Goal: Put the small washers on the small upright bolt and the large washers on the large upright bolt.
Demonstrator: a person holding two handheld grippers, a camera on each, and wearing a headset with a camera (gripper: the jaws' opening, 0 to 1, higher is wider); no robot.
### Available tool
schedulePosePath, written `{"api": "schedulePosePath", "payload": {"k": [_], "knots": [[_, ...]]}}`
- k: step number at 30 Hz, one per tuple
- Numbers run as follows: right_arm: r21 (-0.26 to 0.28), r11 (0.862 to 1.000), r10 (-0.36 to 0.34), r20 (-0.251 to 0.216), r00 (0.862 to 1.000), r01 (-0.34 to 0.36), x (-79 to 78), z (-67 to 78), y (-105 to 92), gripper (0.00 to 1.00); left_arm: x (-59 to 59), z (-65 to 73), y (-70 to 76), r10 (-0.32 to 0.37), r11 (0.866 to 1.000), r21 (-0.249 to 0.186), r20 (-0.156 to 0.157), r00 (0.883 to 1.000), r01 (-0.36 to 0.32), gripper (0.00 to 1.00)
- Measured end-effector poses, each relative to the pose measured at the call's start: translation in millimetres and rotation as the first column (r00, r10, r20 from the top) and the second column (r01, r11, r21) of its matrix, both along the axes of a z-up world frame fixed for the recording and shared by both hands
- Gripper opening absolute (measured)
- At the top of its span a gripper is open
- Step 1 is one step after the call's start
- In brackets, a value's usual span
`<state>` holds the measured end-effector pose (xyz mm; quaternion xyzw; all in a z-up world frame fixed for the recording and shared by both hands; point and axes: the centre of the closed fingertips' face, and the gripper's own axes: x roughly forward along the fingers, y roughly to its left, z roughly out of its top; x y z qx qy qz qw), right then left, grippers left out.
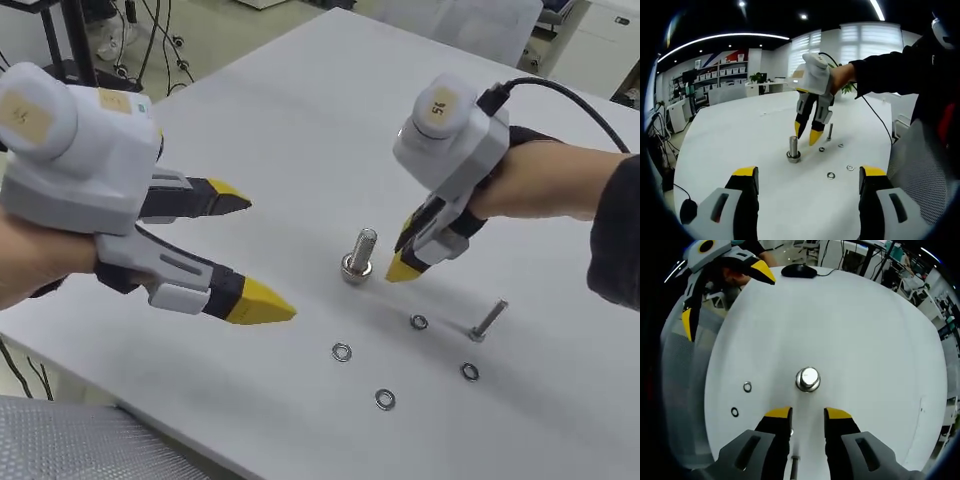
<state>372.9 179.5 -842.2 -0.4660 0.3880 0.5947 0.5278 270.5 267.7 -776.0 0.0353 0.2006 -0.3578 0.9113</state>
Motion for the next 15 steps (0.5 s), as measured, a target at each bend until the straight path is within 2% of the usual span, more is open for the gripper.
{"api": "schedulePosePath", "payload": {"k": [10,15], "knots": [[-0.007,1.000,-0.020,-0.004,1.000,0.020,-1.3,1.6,-13.4,0.26,-2.0,0.8,-11.4,-0.037,0.999,0.010,-0.008,0.999,0.037,0.82],[-0.021,0.999,-0.025,-0.009,1.000,0.025,-4.4,-2.1,-20.7,0.26,-2.7,2.0,-15.3,-0.051,0.999,0.013,-0.007,0.999,0.051,0.82]]}}
